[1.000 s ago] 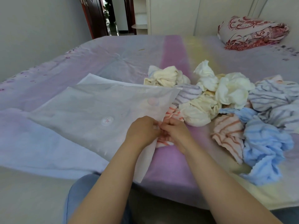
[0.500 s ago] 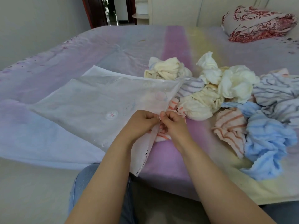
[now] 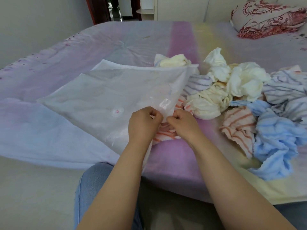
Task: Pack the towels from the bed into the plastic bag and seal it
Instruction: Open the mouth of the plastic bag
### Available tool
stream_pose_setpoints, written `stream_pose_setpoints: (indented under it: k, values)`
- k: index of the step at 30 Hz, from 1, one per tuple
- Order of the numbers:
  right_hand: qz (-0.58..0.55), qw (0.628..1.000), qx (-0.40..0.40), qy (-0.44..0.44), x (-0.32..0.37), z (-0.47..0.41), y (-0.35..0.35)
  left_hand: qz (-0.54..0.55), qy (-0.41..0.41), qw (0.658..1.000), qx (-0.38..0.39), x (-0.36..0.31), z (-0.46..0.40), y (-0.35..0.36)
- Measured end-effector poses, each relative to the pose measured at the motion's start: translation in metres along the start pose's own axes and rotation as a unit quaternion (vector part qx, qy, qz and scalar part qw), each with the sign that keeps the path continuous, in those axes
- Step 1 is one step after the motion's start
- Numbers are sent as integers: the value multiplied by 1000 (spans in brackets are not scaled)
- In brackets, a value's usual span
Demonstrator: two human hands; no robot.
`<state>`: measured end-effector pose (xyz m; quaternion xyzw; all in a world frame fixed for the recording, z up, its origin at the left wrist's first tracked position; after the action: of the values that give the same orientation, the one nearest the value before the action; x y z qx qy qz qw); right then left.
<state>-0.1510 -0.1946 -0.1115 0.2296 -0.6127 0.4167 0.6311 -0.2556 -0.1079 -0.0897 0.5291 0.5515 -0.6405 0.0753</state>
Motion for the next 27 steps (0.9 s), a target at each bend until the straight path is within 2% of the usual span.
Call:
stream_pose_setpoints:
  k: [3, 5, 7, 11, 12, 14, 16, 18, 19, 20, 24, 27]
  values:
    - [-12, 1000, 0, 28, -5, 4, -6, 20, -32, 994, -105, 2, -6, -24]
    - [-40, 998, -17, 41, -10, 5, -11, 20, -41, 990, -134, 5, -11, -34]
    - [-59, 997, -31, 26, -10, 5, -13, -29, -20, 995, -95, 1, -13, -29]
    - [22, 998, -55, -38, -2, 1, -13, -174, 50, 981, 63, 1, -8, 4]
    - [42, 996, -68, -42, -3, -1, -14, -202, 56, 974, 83, 4, -6, 9]
    - [89, 990, -104, -32, -6, -3, -14, -223, 82, 969, 68, 3, -1, 13]
    - [197, 956, -204, -74, -3, 3, -14, -207, 108, 972, 10, 0, 0, 11]
    - [336, 858, -303, -244, 9, 15, -6, -189, 136, 972, -30, -6, -3, 7]
    - [388, 809, -311, -314, 11, 18, -1, -186, 145, 971, -37, -8, -5, 4]
    - [425, 783, -290, -351, 8, 16, 2, -181, 149, 971, -46, -11, -7, 0]
    - [504, 778, -197, -319, 0, 1, -2, -119, 166, 970, -132, -27, -14, -25]
    - [515, 789, -158, -297, 2, -4, 0, -46, 152, 977, -140, -35, -24, -39]
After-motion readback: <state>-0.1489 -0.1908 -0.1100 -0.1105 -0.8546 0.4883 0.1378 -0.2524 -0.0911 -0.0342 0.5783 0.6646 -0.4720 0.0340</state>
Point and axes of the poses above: each hand's wrist, its own z-axis away from the middle knuckle, its own y-axis out of the palm, x = y × z, the point moved 4 cm from there along -z, towards the middle knuckle, and after that the axes turned 6 degrees about x, right-handed, at the moved point
